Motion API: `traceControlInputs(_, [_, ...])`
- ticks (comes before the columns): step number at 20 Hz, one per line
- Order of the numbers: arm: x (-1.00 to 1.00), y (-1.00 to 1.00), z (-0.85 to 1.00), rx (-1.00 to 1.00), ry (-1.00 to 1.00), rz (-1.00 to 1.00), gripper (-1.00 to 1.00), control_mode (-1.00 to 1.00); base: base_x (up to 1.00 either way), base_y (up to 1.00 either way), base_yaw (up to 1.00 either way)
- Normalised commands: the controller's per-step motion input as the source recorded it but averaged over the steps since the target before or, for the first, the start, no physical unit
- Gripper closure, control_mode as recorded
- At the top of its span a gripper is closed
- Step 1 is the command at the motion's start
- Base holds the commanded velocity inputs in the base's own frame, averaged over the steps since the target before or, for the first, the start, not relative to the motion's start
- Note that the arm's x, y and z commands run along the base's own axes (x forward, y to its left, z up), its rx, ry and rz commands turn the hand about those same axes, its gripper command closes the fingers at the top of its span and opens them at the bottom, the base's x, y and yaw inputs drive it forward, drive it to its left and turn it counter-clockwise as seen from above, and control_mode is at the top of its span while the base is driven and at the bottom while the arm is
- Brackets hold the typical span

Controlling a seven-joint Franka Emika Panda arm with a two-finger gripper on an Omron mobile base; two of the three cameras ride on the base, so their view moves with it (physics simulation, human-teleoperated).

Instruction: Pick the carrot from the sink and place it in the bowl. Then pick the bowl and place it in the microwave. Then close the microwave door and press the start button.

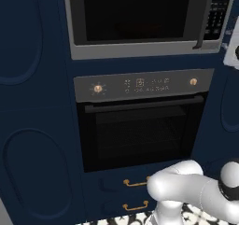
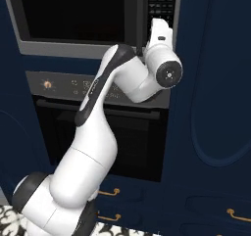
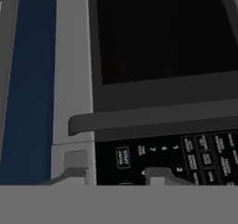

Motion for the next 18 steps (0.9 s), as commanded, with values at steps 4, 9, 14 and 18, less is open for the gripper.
traceControlInputs(4, [0.51,0.00,0.02,0.02,0.10,-0.01,1.00,-1.00,0.00,0.00,0.00])
traceControlInputs(9, [0.47,0.00,0.00,0.00,-0.02,0.00,1.00,-1.00,0.00,0.00,0.00])
traceControlInputs(14, [0.58,0.00,0.00,0.00,-0.07,0.00,1.00,-1.00,0.00,0.00,0.00])
traceControlInputs(18, [0.57,0.00,0.00,0.00,-0.04,0.00,1.00,-1.00,0.00,0.00,0.00])
